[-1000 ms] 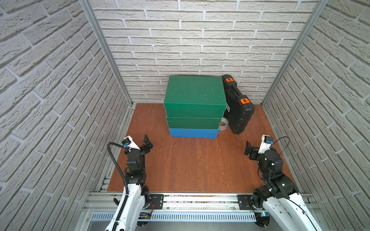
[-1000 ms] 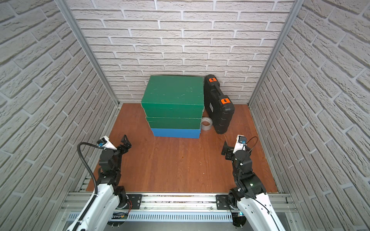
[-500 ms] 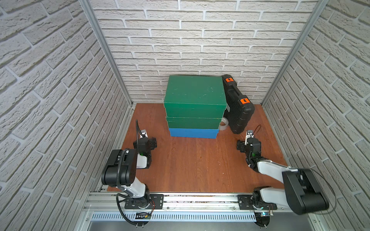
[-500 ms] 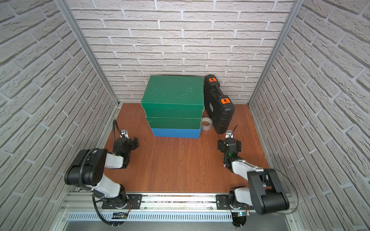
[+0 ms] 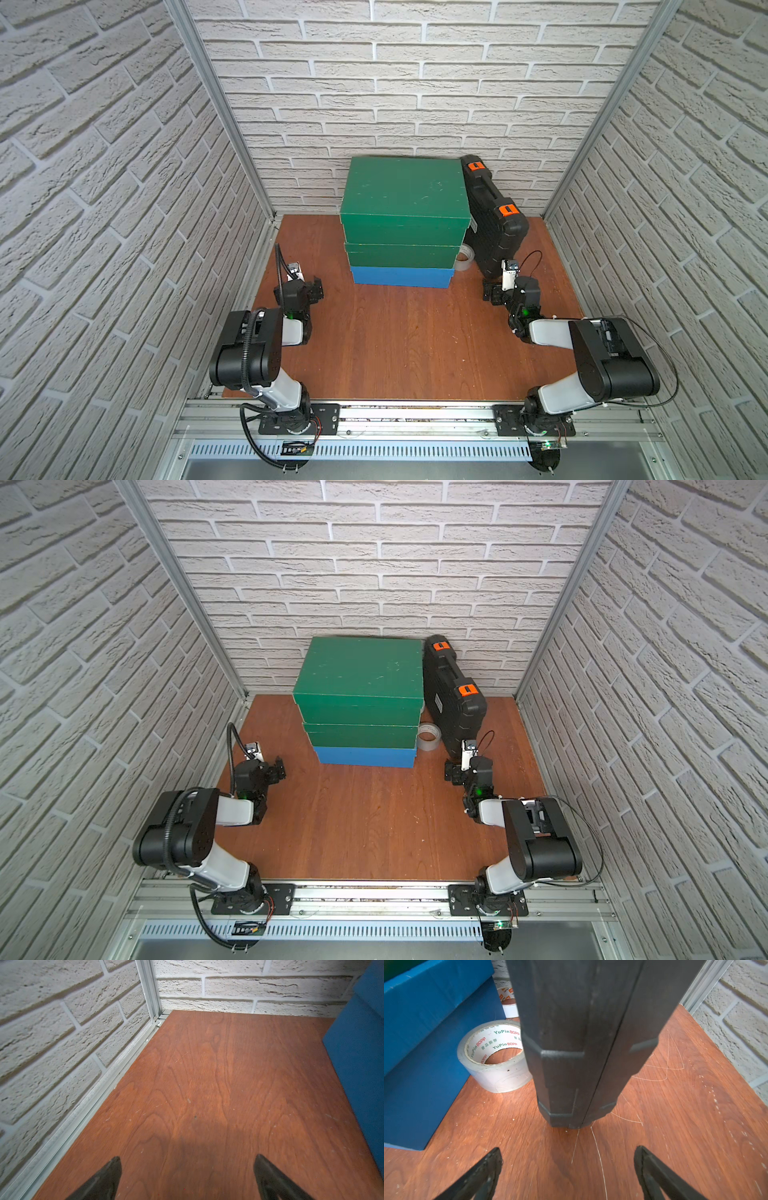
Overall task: Stack the shoeboxes
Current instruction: Reset both arms
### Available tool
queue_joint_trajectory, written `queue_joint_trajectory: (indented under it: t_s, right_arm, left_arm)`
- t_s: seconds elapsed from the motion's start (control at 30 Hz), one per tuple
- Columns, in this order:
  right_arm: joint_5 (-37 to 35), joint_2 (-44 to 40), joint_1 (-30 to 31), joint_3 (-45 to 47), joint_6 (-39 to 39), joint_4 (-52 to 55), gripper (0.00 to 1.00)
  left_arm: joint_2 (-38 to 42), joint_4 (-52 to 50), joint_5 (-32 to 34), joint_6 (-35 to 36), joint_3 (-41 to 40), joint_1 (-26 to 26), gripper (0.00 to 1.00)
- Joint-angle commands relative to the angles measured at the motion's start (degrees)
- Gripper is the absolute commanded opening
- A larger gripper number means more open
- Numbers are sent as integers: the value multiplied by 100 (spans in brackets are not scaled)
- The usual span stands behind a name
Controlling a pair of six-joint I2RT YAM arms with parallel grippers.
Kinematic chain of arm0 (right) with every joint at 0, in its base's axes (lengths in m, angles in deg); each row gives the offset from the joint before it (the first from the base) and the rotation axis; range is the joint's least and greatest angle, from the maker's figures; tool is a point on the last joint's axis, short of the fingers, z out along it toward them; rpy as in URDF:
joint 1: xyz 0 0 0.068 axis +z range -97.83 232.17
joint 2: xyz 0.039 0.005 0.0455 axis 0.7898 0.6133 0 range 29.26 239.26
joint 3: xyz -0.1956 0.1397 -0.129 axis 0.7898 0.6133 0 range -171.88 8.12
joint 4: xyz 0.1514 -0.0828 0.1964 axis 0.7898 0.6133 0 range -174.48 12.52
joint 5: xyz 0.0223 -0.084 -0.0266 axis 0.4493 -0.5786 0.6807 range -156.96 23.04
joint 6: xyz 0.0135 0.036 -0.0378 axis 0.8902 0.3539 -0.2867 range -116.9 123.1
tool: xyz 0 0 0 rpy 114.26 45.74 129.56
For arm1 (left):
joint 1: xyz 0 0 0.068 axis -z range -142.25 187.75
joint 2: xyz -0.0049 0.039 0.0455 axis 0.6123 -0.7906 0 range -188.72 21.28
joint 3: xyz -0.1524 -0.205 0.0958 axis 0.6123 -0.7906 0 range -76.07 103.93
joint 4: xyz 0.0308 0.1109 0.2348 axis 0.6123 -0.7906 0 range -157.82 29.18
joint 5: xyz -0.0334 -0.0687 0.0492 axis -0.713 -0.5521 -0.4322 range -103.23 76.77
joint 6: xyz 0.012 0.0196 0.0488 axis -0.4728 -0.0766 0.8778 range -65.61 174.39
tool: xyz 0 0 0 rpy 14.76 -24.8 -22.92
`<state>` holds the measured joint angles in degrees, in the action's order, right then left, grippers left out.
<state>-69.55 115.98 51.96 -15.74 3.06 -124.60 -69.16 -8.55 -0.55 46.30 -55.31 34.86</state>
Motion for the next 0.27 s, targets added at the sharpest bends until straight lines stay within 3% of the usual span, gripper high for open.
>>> queue_joint_trajectory:
  t_s: [0.0, 0.23]
  right_arm:
    - [71, -99, 20, -54, -53, -290, 99]
    - [57, -105, 29, -42, -72, -300, 99]
  left_arm:
    - [30, 288, -30, 59, 24, 11, 98]
    - [26, 295, -30, 56, 16, 15, 98]
